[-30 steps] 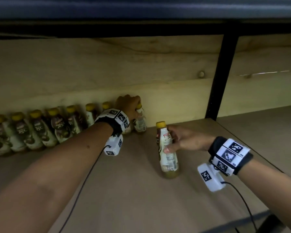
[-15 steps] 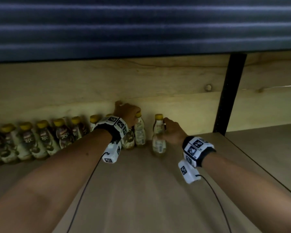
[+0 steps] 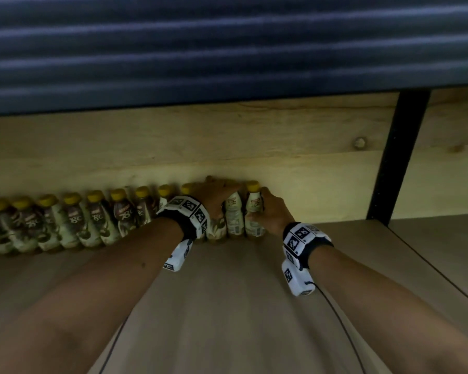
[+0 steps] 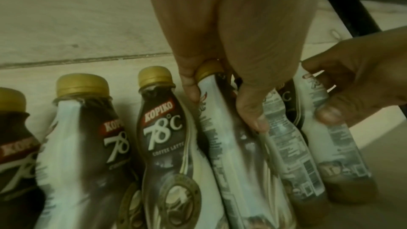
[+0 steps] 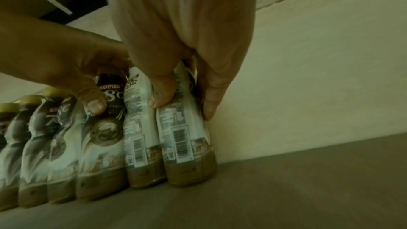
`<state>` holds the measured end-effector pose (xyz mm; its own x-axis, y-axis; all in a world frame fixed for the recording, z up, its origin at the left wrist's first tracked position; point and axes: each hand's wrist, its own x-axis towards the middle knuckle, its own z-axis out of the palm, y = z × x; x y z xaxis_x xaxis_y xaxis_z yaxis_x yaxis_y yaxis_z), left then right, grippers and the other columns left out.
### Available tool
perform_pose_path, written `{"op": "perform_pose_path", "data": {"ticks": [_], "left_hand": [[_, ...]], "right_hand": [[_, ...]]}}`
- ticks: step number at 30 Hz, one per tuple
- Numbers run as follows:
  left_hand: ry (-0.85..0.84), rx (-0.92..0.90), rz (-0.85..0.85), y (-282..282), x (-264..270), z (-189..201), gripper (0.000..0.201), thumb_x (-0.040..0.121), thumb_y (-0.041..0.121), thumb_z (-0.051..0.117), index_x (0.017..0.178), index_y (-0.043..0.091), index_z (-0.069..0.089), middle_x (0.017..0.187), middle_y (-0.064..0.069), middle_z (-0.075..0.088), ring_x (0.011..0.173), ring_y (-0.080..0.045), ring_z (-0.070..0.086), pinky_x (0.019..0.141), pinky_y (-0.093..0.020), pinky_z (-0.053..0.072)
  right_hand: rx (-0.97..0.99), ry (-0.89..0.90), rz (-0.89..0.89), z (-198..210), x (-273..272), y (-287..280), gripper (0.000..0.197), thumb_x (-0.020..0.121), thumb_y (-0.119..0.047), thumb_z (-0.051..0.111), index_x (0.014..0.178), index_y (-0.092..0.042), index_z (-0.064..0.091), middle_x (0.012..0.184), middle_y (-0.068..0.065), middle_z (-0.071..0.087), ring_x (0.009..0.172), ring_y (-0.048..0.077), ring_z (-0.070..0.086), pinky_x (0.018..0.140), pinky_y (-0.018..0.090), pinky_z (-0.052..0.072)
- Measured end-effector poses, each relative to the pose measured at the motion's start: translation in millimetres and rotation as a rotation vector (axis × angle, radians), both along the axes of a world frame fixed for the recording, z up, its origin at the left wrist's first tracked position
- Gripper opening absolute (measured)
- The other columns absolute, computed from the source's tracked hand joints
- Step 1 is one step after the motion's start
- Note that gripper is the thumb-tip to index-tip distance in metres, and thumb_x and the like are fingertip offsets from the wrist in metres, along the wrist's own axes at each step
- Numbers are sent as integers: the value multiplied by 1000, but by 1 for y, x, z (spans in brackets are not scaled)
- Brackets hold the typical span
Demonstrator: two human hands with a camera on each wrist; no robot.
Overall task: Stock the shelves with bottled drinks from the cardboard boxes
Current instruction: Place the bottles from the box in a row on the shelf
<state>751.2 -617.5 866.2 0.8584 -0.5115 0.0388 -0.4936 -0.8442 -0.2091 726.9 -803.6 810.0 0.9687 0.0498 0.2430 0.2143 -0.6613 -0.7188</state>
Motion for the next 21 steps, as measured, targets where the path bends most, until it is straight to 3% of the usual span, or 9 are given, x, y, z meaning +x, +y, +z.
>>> {"op": "perform_pose_path", "data": {"ticks": [3,7,9,11,14,16,21], "left_hand": [[-71,30,0,-1,-3,-4,87,85,5,57,151,38,10,150,-8,30,132,-40,29,97,-51,38],[-223,30,-57,1,-7,-9,90,84,3,55,150,40,8,131,-12,41,124,-38,33,91,-47,37],[-247,-12,-34,3,-9,-12,91,83,12,60,149,43,6,129,-12,41,131,-39,27,97,-51,33],[-208,-100,37,9,-10,-11,94,81,26,67,147,46,4,138,-11,37,140,-40,16,106,-60,25],[-182,-119,123,23,-11,-7,99,77,46,70,147,44,1,147,-12,32,143,-39,11,109,-66,16],[-168,-80,172,36,-11,-3,94,76,54,68,148,40,9,148,-10,31,142,-39,11,109,-67,14],[-164,-99,168,52,-10,-6,79,81,57,63,145,34,23,145,-7,36,132,-37,33,105,-59,30]], "right_hand": [[2,-6,-18,-4,-4,-2,60,86,-19,71,137,-13,38,125,13,61,114,34,59,91,41,52],[-49,1,-61,-6,-7,-3,65,85,-30,71,139,-23,36,124,10,63,112,34,61,90,43,53],[-35,14,-65,-7,-8,-1,66,86,-28,71,141,-22,35,127,10,61,115,34,59,92,42,52],[-9,25,-71,-7,-8,0,66,86,-26,71,141,-20,35,132,11,59,119,34,57,95,42,50],[18,89,-66,-9,-8,-2,71,85,-23,72,144,-16,35,139,12,52,125,34,52,96,42,49],[42,162,-48,-12,-10,-3,74,83,-19,74,145,-15,33,142,12,49,126,34,50,95,43,51],[21,196,-142,-18,-8,8,73,75,-22,80,134,-11,38,132,13,55,122,33,54,96,39,50]]}}
